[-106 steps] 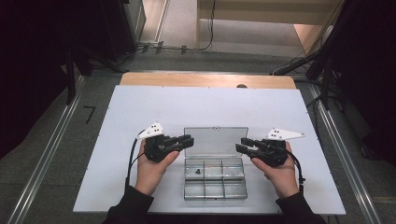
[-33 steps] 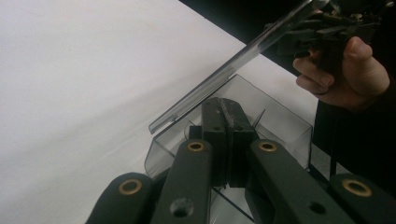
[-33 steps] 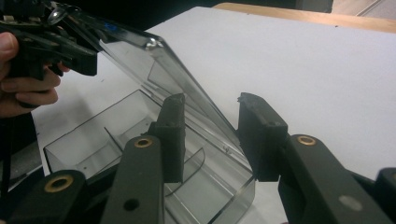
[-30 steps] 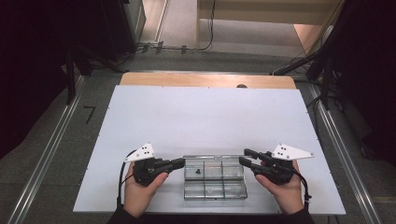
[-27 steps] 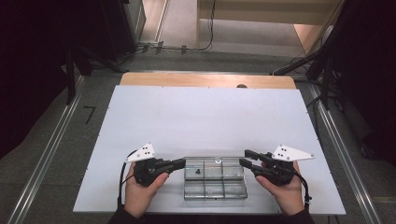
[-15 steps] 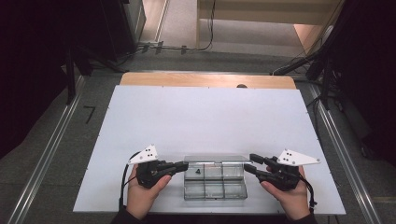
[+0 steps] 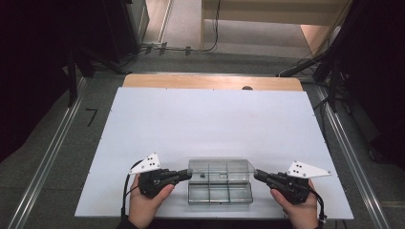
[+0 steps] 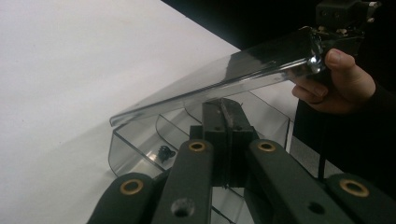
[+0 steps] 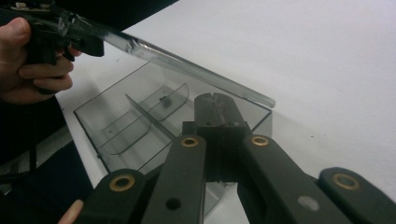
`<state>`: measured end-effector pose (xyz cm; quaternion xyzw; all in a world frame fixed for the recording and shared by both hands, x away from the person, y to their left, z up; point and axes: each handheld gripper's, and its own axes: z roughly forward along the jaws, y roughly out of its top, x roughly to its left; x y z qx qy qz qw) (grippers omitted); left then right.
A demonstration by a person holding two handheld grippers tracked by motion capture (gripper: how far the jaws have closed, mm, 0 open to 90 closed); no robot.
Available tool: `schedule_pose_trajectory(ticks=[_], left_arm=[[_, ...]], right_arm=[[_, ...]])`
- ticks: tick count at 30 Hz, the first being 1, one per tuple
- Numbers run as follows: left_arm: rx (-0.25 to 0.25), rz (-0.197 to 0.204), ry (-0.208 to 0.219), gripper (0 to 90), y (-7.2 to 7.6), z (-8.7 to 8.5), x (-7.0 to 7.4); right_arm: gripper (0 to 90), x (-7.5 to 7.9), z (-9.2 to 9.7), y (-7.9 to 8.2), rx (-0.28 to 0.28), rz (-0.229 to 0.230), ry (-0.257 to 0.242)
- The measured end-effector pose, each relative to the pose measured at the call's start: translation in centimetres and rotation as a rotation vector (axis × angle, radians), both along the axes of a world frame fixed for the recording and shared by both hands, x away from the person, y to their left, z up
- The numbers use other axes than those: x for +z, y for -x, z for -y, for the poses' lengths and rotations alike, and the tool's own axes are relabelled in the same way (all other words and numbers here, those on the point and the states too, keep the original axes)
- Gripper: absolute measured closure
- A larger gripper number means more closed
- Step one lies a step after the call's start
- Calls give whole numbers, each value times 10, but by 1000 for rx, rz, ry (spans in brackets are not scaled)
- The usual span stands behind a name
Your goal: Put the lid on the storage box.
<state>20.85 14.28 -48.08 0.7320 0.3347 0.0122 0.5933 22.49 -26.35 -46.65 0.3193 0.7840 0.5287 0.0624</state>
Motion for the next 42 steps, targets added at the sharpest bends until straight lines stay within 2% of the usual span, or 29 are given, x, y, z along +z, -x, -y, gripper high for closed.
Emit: schedule_pose_trajectory(ticks=[7, 12, 19, 30, 33, 36, 42], left_arm=[[-2, -13, 10, 898, 9, 1, -5], [-15, -11, -3, 898, 15, 0, -8], [-21, -26, 1, 899, 21, -3, -14], [-31, -42, -32, 899, 24, -5, -22], [-51, -52, -54, 899, 24, -4, -24], [-96, -54, -62, 899, 24, -2, -26], [-97, -53, -75, 899, 25, -4, -26]], right_arm=[[881, -3, -4, 8, 17, 8, 7], [881, -7, -3, 14, 41, 0, 9], [881, -11, -3, 21, 54, 15, 33], [881, -20, -3, 21, 63, -1, 64], [881, -24, -3, 22, 69, -8, 82], [881, -26, -4, 23, 75, -10, 98], [881, -26, -3, 24, 86, -7, 100]])
